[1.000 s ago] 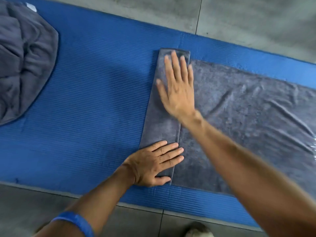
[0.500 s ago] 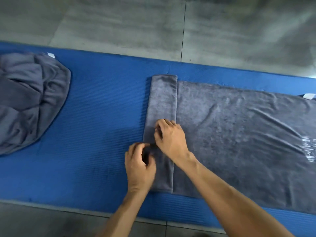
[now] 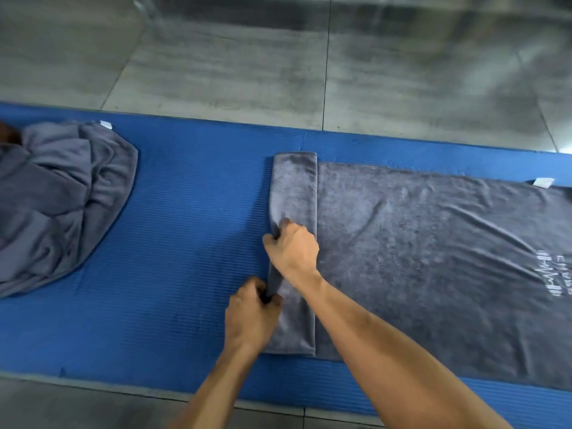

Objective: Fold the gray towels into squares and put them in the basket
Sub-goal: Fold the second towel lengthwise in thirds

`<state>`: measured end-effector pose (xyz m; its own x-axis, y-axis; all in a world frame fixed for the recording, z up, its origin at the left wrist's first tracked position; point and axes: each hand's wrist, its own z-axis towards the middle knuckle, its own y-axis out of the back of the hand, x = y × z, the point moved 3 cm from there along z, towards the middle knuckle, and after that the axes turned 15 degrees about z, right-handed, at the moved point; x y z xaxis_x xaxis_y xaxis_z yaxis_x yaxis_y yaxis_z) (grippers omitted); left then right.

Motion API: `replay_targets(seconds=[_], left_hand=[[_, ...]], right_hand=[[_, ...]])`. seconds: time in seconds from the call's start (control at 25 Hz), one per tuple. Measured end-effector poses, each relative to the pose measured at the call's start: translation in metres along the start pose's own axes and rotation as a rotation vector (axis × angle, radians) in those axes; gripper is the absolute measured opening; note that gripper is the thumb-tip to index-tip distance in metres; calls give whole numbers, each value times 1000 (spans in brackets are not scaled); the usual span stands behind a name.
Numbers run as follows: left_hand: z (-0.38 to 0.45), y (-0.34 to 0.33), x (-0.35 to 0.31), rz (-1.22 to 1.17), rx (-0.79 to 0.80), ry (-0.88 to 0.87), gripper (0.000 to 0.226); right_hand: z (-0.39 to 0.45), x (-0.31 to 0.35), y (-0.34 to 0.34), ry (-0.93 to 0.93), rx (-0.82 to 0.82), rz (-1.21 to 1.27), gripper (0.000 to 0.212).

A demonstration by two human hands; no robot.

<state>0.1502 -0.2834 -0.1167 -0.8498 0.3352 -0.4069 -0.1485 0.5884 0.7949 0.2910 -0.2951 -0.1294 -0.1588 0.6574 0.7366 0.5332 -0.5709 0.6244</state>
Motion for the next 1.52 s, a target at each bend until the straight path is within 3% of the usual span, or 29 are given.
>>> replay_targets(seconds=[0.2,0.44,0.56,0.68,0.8,0.92,1.16,1.32,1.52], left_hand=[[-24,5,-33,52,-39,-137,26],[-58,-24,-85,139,-37,-394,23],[-69,-44,-102,119,26,-486,19],[-70,-58,-100,40,122,-463,20],[-57,-60,-70,92,51,-288,28],[-47,-63,-48,127,173,-148,40],[-41,-75,-45,-158,342,104,22],[-45,-77,-41,-271,408,95,20],[-40,-62,-15,-101,205,-10,24]], right_hand=[[-5,-22,43,-132,-139,663,30],[-16,-77,92,-261,-275,953,24],[-16,-107,109,-326,-310,931,19],[-22,-137,119,-478,-296,793,13],[-63,-153,121,-640,-145,765,13],[-118,-157,116,-734,12,887,6],[-151,-161,102,-799,149,1242,18],[-152,-159,100,-802,108,1062,10],[-152,-147,89,-734,236,645,11]])
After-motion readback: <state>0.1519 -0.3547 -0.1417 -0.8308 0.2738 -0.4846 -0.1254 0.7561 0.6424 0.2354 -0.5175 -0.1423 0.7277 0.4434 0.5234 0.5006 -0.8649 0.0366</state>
